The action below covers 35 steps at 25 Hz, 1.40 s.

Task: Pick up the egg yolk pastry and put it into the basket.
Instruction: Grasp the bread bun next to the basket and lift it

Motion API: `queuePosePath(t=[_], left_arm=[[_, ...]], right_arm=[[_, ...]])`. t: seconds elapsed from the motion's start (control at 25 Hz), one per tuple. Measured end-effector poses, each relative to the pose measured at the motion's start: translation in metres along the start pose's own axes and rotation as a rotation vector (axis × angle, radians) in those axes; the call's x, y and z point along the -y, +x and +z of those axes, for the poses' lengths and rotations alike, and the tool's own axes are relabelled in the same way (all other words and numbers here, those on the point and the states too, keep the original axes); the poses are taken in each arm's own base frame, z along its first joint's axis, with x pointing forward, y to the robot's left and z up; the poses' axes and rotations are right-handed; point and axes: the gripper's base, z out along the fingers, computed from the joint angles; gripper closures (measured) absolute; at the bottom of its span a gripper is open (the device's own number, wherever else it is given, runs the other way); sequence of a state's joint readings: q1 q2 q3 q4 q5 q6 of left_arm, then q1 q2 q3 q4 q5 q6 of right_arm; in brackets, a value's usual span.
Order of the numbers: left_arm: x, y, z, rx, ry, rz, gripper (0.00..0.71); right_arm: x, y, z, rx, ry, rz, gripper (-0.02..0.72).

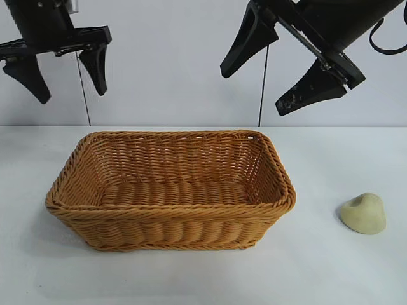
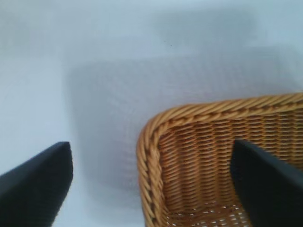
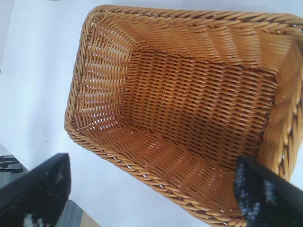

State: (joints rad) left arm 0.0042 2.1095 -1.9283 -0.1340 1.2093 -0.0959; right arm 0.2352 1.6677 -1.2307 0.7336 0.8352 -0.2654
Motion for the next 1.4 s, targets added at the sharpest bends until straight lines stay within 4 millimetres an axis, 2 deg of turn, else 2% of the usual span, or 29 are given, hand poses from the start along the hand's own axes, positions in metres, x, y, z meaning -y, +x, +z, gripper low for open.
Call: queuePosePath(t=[0.16, 0.4, 0.56, 0.76, 0.88, 1.16, 1.4], left_arm=[[-0.015, 0.013, -0.012, -0.014, -0.015, 0.007, 0.016], [-0.018, 0.063, -0.036, -0.078, -0.02, 0.032, 0.016], [-0.019, 0.107, -0.062, -0.088, -0.02, 0.053, 0.016], [-0.023, 0.175, -0.094, -0.066, -0.018, 0.056, 0.016], [-0.026, 0.215, -0.107, -0.041, -0.029, 0.065, 0.016], [-0.037, 0.298, -0.114, 0.059, -0.047, 0.083, 0.016], [-0.043, 0.346, -0.113, 0.256, -0.037, 0.097, 0.016]], right_arm=[[0.0, 0.0, 0.0, 0.0, 0.0, 0.0, 0.062], [0.0, 0.0, 0.0, 0.0, 0.0, 0.0, 0.062], [0.0, 0.0, 0.0, 0.0, 0.0, 0.0, 0.062], [0.0, 0.0, 0.0, 0.0, 0.0, 0.0, 0.062], [0.0, 0.0, 0.0, 0.0, 0.0, 0.0, 0.062], [0.0, 0.0, 0.0, 0.0, 0.0, 0.0, 0.062], [0.0, 0.0, 0.0, 0.0, 0.0, 0.007, 0.062]])
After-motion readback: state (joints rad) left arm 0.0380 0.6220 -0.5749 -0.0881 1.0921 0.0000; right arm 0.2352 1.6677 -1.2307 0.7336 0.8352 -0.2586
